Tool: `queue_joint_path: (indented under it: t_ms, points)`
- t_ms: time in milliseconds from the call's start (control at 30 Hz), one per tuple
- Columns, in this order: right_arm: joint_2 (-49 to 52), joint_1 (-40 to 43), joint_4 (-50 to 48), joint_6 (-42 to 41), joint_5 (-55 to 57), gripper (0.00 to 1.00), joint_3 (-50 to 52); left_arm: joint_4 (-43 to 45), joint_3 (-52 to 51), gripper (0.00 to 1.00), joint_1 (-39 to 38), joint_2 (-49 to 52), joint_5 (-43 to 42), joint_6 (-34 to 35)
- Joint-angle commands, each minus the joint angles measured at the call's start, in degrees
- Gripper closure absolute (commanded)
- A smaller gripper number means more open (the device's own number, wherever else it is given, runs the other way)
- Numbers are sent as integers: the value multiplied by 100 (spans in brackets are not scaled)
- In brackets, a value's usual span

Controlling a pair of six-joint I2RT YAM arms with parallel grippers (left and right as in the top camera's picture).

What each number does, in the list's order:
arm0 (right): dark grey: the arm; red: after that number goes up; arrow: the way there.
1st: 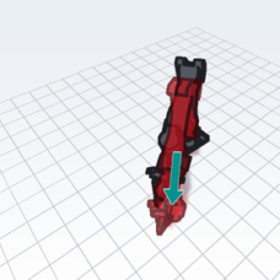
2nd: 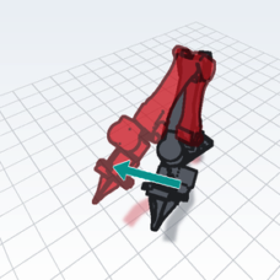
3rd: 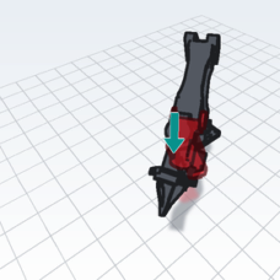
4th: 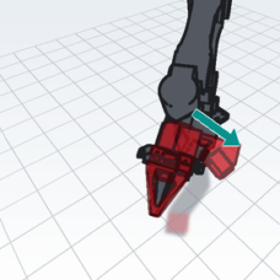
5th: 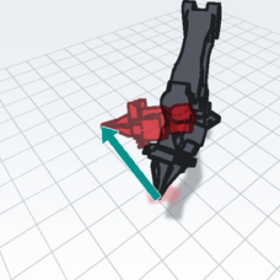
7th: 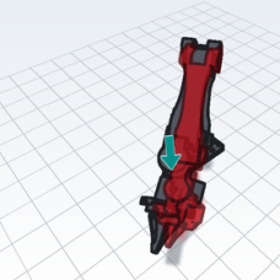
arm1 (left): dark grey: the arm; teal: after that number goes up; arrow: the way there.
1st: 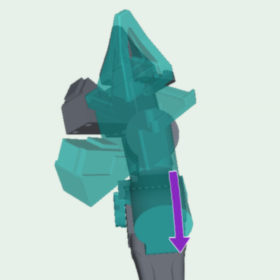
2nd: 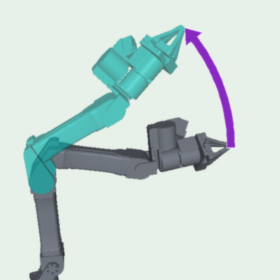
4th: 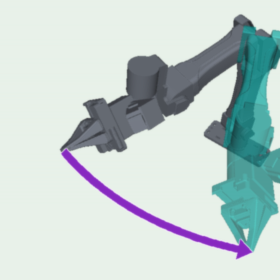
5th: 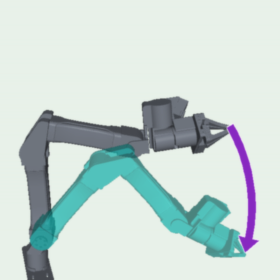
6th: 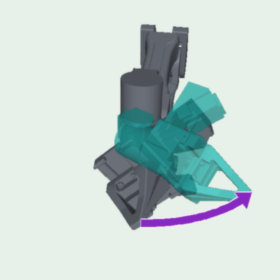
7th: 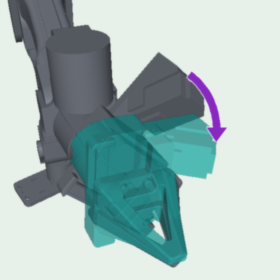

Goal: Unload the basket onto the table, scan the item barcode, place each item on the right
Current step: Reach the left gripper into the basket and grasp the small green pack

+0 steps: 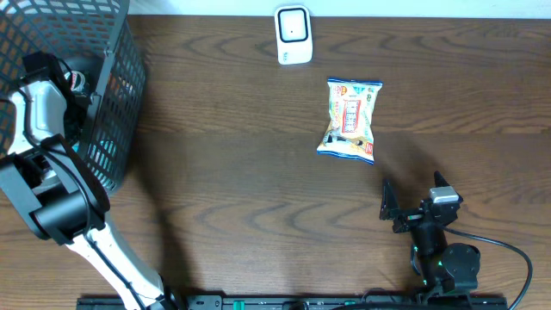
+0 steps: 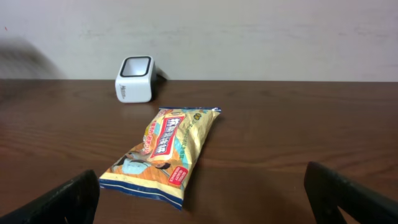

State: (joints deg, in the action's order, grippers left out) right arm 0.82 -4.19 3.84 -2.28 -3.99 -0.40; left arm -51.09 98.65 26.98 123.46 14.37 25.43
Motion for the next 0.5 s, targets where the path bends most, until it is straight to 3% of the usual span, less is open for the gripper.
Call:
queue_joint_path:
  t_ms: [0, 233, 400, 467]
  points:
    - [-33, 13, 26, 66, 44, 1, 9, 2, 76, 93, 33, -717, -85, -13]
    - [-33, 13, 26, 66, 42, 1, 9, 256, 76, 93, 31, -2511, -535, 37]
    - [-33, 13, 24, 66, 42, 1, 9, 479, 74, 93, -7, -3620, -1690, -212]
    - [-33, 13, 24, 66, 42, 1, 9, 686, 74, 93, -96, -3976, -2645, -610]
